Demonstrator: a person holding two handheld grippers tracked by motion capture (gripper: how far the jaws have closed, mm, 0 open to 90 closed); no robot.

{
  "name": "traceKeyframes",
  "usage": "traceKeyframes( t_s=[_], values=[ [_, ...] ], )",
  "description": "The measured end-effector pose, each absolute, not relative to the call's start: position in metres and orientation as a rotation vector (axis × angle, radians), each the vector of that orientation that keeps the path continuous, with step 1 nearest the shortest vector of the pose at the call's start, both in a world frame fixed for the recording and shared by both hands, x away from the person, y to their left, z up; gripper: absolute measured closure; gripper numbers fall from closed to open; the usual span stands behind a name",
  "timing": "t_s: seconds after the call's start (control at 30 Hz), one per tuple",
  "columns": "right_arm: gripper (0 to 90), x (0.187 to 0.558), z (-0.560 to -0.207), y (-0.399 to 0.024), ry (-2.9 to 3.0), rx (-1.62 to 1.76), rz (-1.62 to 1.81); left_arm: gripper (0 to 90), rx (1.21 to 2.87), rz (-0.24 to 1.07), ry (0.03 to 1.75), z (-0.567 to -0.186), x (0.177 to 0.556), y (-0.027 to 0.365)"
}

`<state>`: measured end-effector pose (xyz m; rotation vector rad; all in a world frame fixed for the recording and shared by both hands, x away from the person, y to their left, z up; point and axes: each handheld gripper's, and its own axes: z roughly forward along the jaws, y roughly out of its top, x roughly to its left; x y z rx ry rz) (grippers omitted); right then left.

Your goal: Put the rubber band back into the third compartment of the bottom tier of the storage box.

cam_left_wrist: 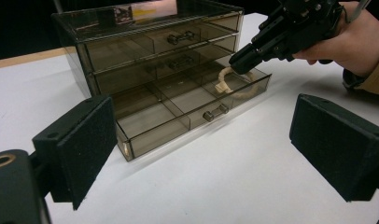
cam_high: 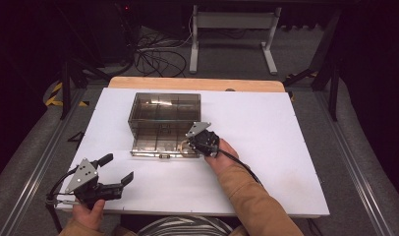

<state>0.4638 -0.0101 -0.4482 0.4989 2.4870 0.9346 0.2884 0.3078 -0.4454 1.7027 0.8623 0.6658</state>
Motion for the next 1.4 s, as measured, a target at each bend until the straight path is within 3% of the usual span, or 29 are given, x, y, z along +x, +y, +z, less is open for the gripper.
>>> traceKeyframes(
  t_s=[0.3,0.67,1.4],
  values=[
    [70.6,0.463,-0.445,-0.012,2.481,0.509,0.964,8.2,1.705,0.664,0.863,-0.445,0.288,0.308],
    [41.5,0.450,-0.417,-0.022,2.454,0.489,1.133,8.2,1.703,0.666,0.863,-0.445,0.289,0.308],
    [19.3,0.435,-0.396,-0.029,2.408,0.440,1.272,8.2,1.699,0.668,0.861,-0.445,0.288,0.309]
  ],
)
